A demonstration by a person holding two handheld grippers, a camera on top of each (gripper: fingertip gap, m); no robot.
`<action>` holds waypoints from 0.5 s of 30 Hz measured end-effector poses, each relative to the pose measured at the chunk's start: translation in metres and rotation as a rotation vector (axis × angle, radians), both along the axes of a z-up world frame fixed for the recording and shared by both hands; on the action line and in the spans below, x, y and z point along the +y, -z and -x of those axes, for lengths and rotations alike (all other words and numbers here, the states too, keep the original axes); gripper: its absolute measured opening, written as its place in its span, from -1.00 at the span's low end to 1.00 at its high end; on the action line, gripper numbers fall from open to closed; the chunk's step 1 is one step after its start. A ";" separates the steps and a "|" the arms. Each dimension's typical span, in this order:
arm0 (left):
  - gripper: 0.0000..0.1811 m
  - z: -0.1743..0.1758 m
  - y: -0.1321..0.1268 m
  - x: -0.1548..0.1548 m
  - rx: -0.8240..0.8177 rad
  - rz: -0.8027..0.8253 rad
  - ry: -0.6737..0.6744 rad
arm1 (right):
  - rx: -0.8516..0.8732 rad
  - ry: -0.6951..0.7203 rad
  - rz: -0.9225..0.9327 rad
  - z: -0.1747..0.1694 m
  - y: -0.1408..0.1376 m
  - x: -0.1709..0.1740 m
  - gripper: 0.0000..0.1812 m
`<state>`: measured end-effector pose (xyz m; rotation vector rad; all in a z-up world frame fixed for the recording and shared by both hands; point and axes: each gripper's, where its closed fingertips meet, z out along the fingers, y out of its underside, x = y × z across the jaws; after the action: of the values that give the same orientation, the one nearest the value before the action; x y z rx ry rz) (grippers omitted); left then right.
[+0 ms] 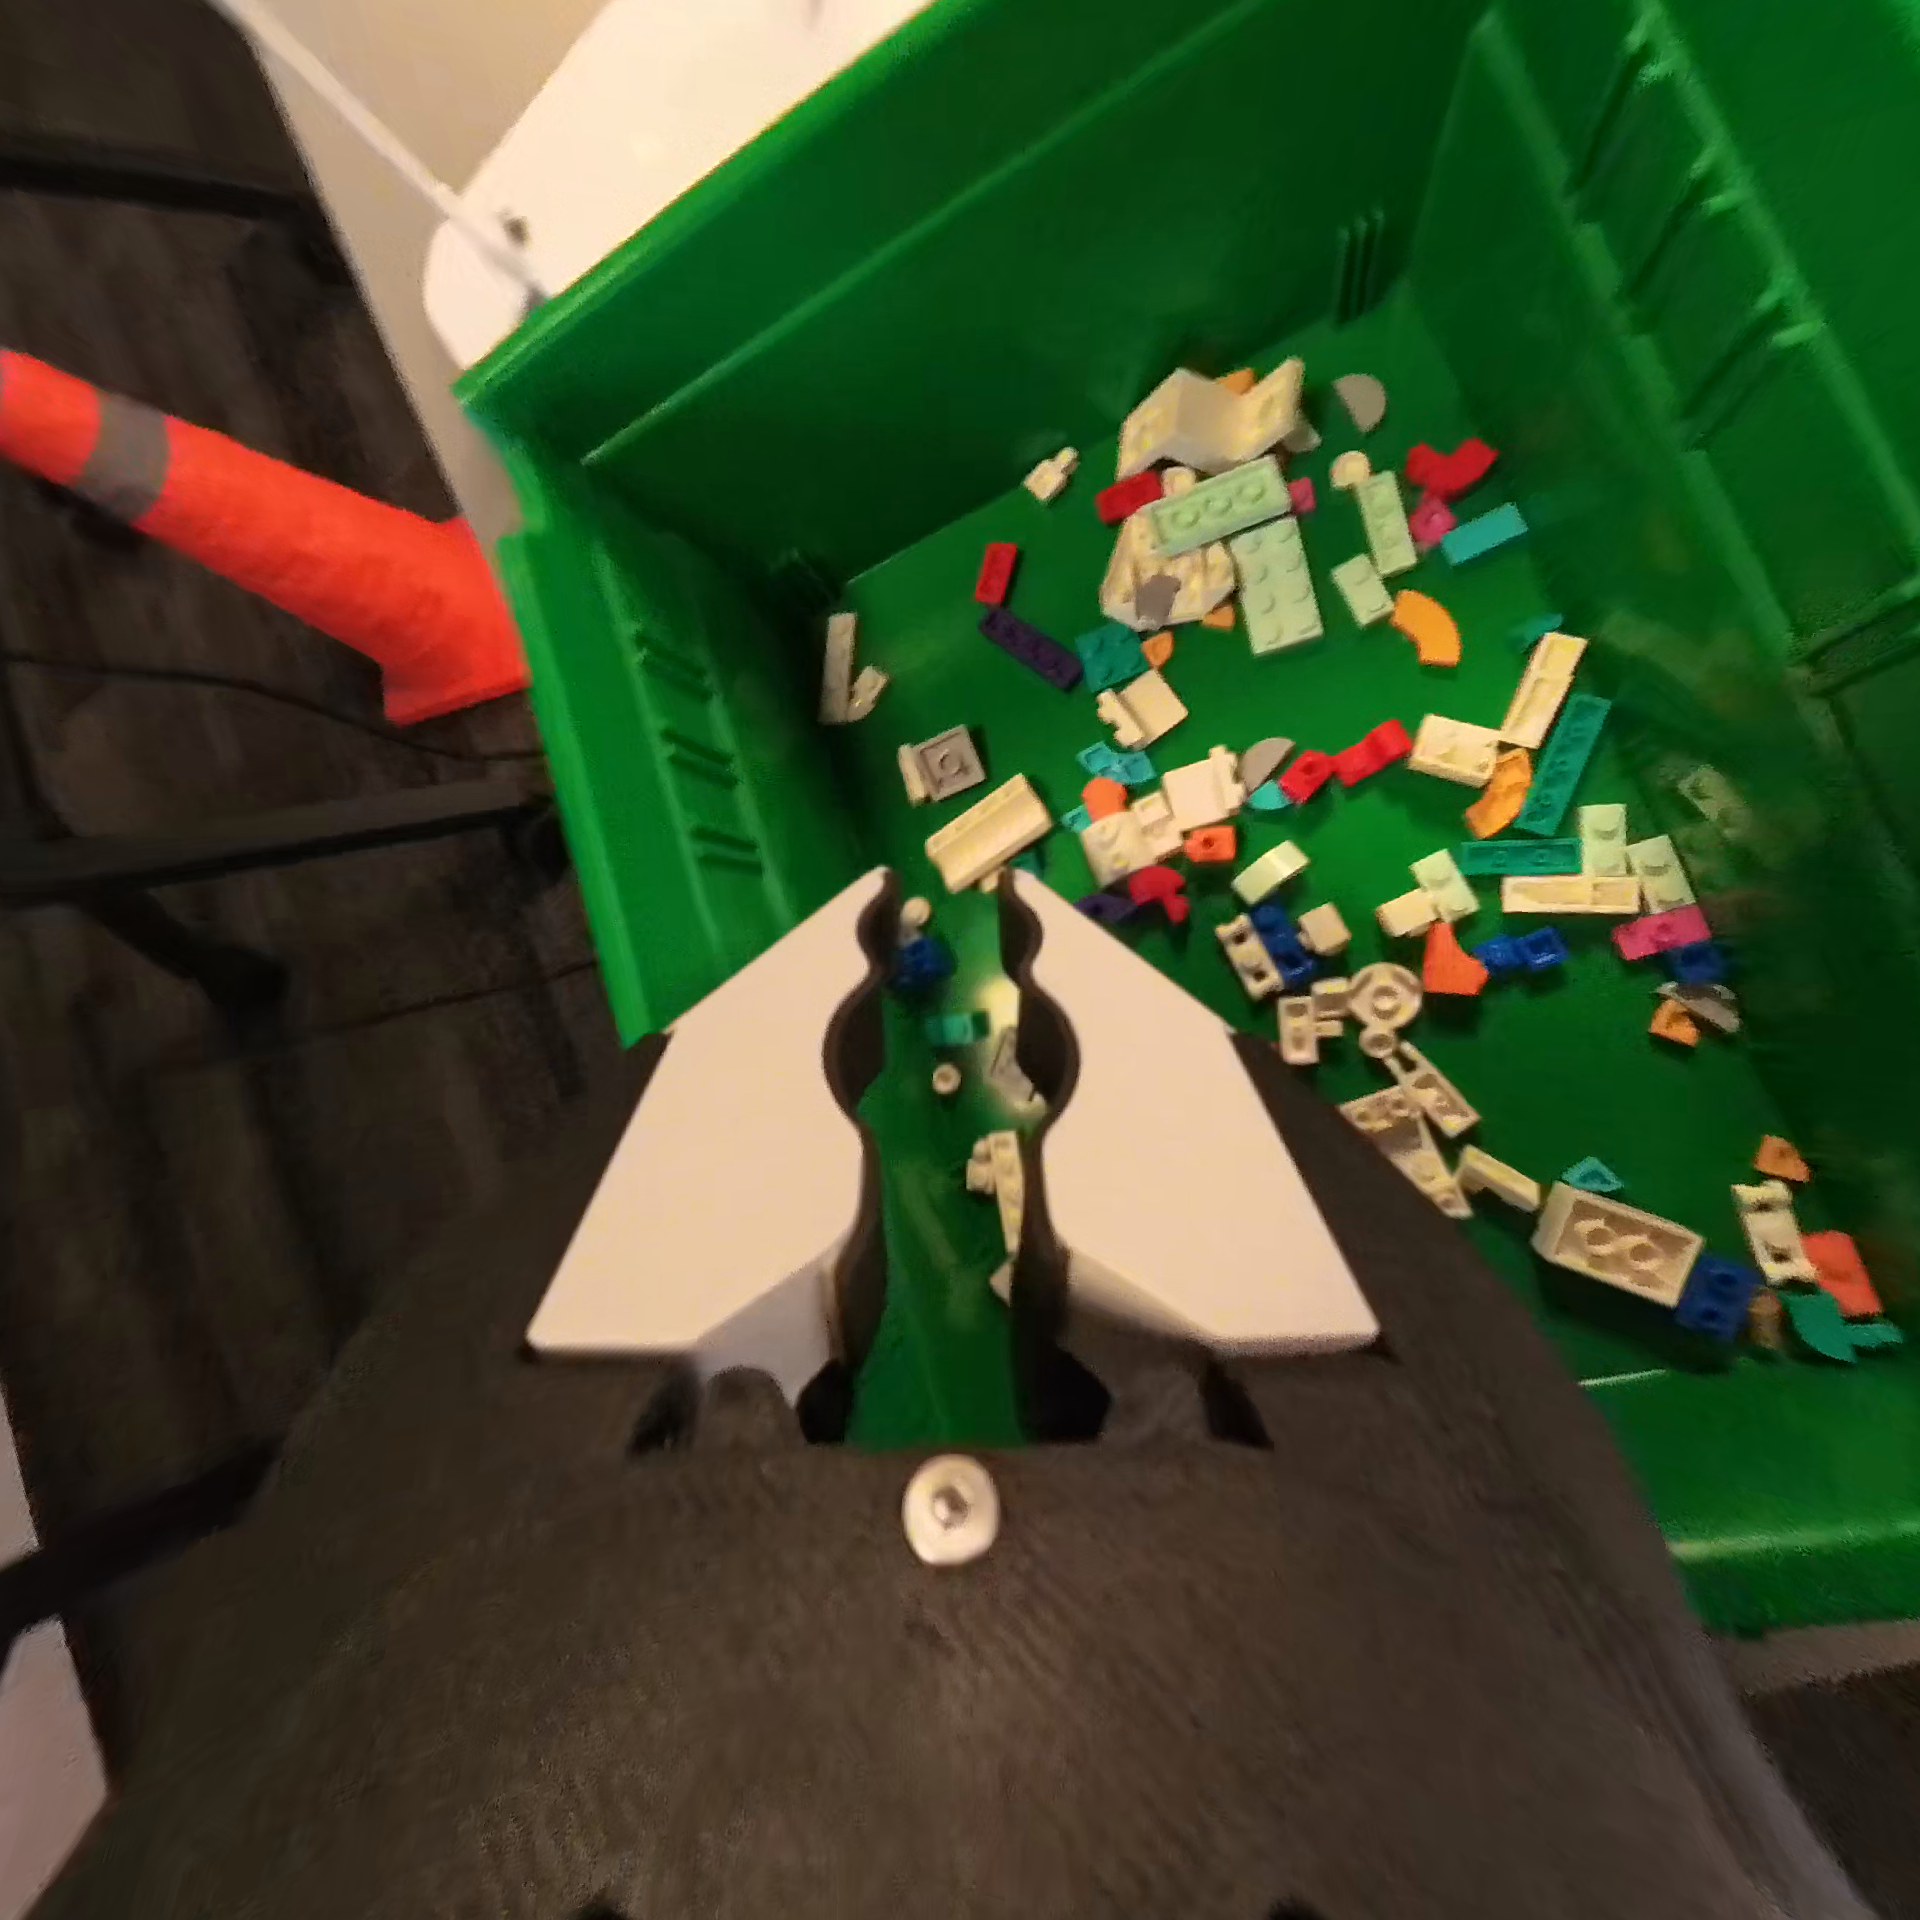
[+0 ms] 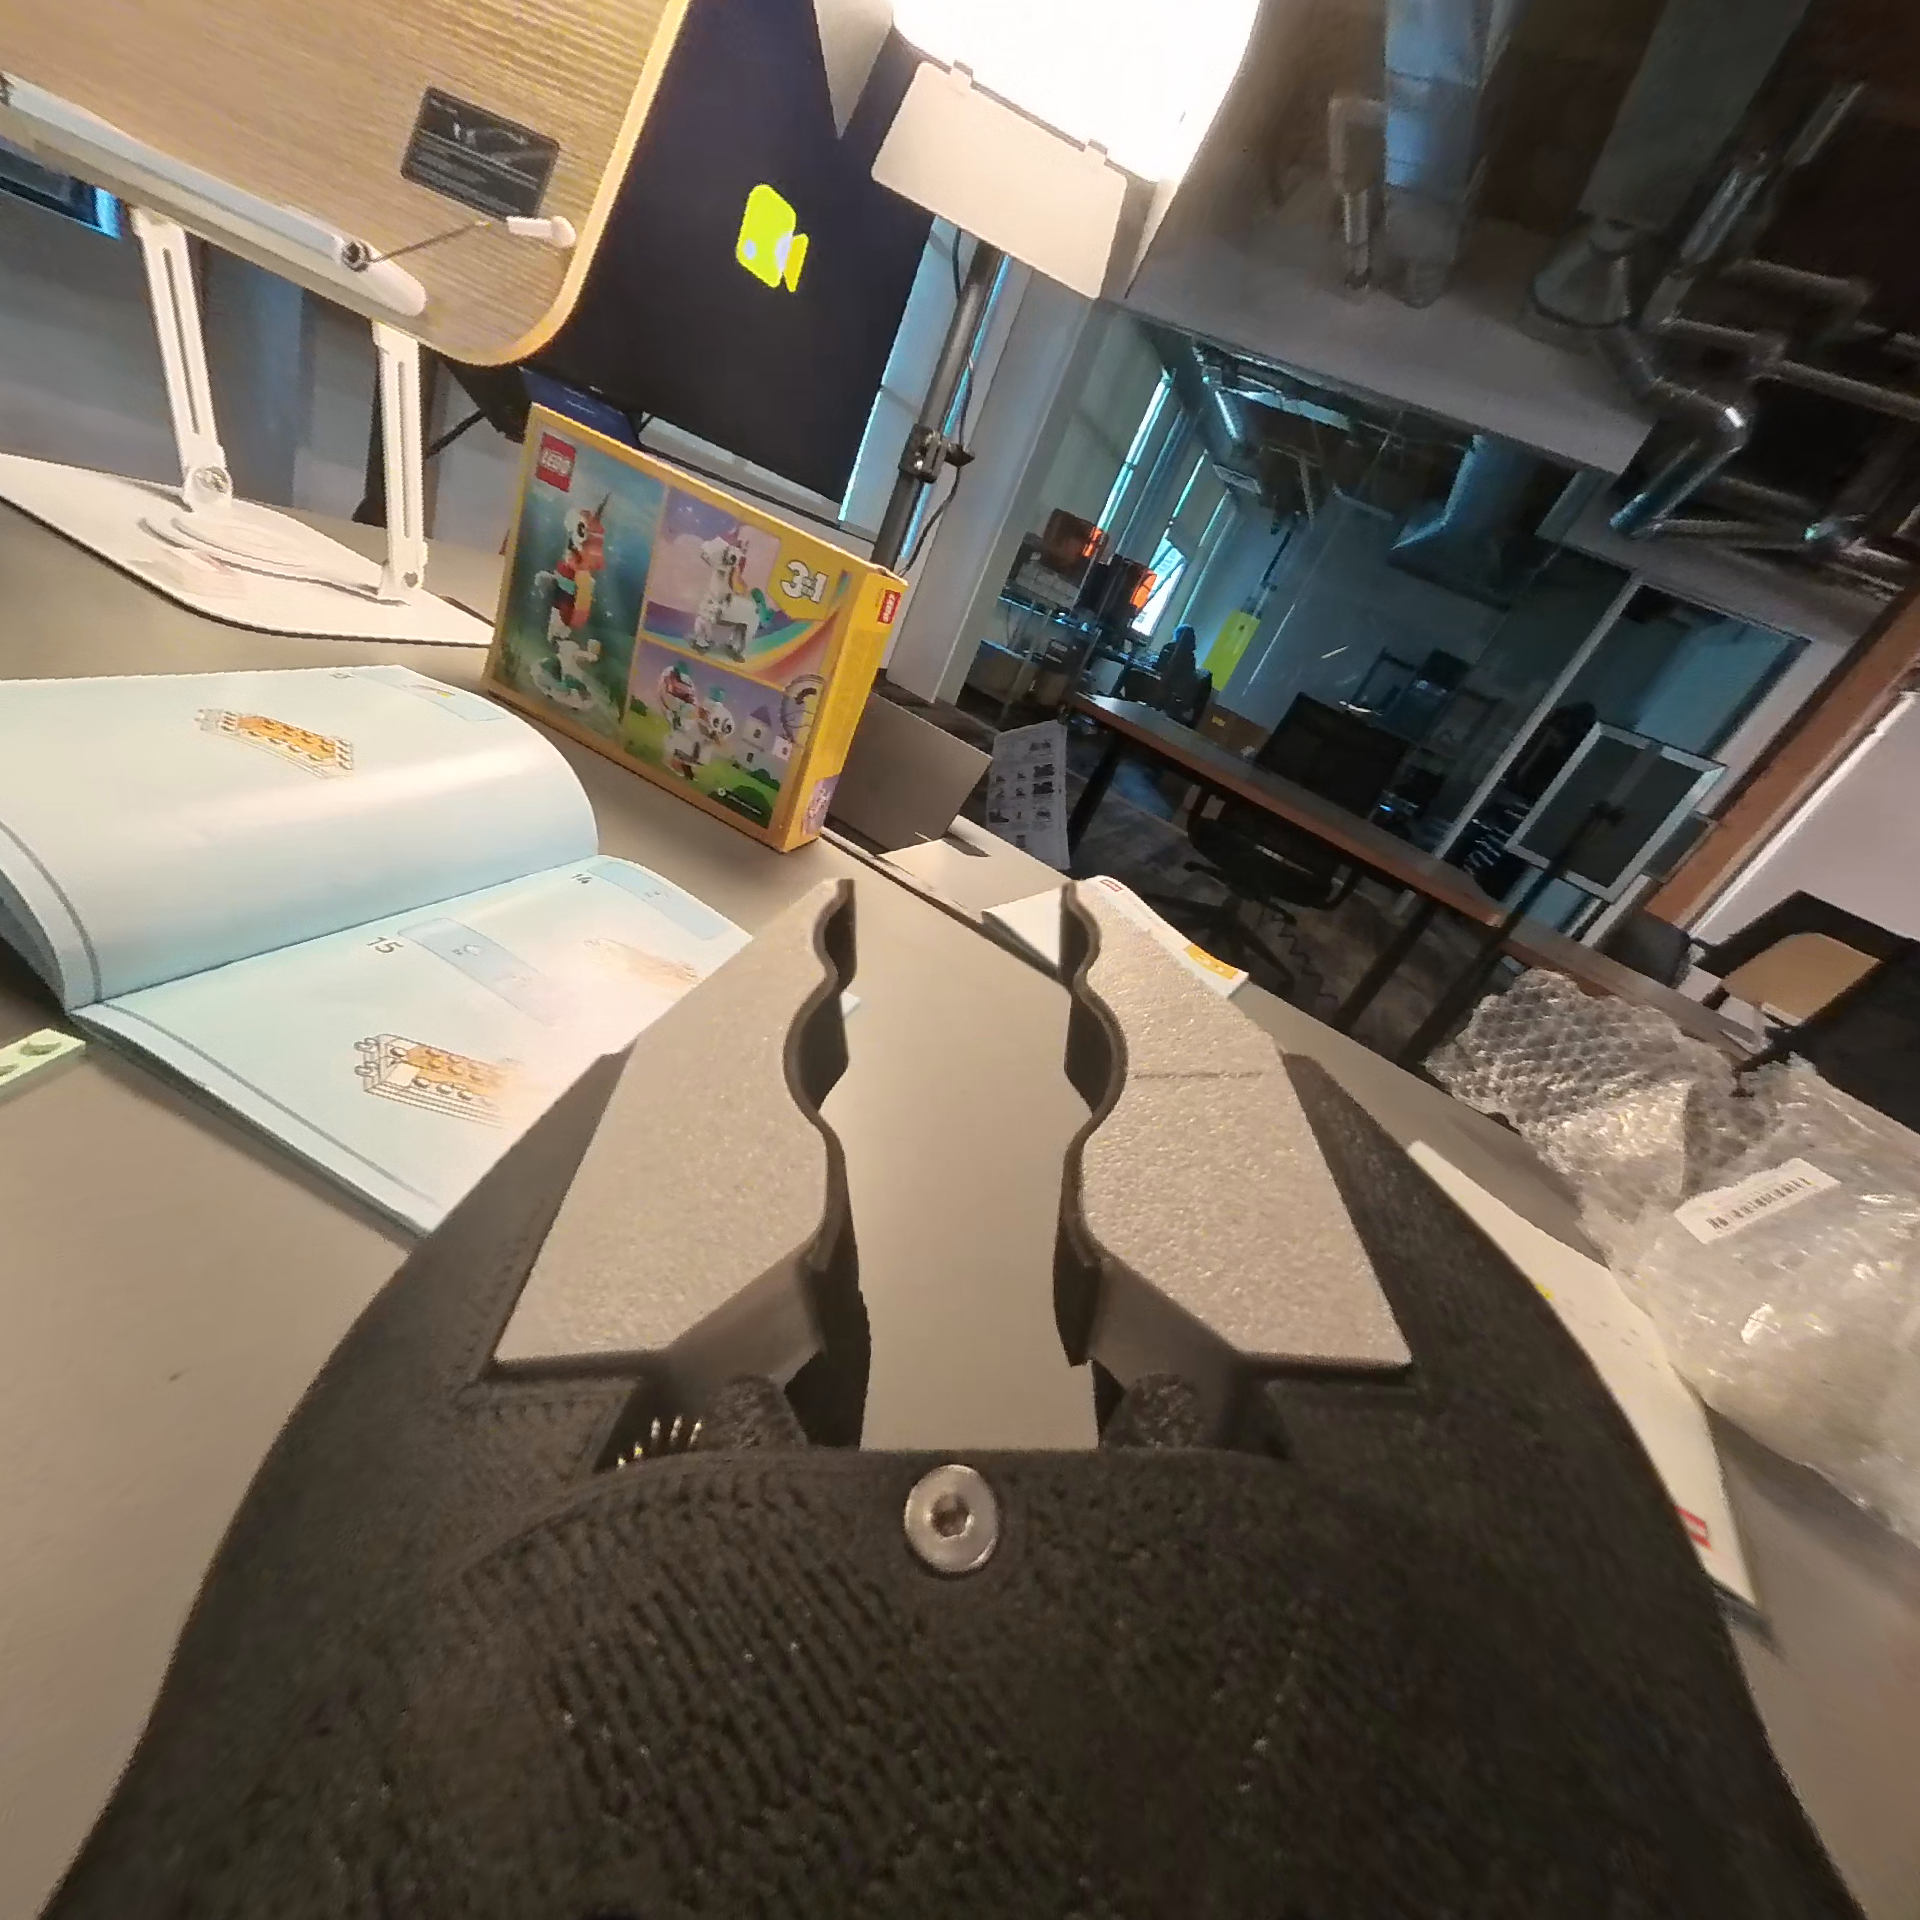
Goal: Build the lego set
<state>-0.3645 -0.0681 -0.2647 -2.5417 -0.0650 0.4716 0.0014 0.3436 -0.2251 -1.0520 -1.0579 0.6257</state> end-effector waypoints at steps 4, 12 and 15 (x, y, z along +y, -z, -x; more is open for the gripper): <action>-0.61 -0.014 0.017 0.023 -0.127 0.096 0.138 | -0.006 0.063 -0.029 -0.004 -0.001 0.006 -0.61; -0.53 0.008 0.053 0.023 -0.109 0.403 0.178 | 0.004 0.080 -0.021 -0.006 -0.002 0.010 -0.63; -0.50 0.008 0.065 0.014 -0.142 0.508 0.204 | 0.002 0.079 -0.025 -0.006 -0.002 0.010 -0.64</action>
<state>-0.3722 -0.0538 -0.3292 -3.0325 0.2958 0.2471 0.0069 0.3534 -0.2233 -1.0659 -1.0155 0.5483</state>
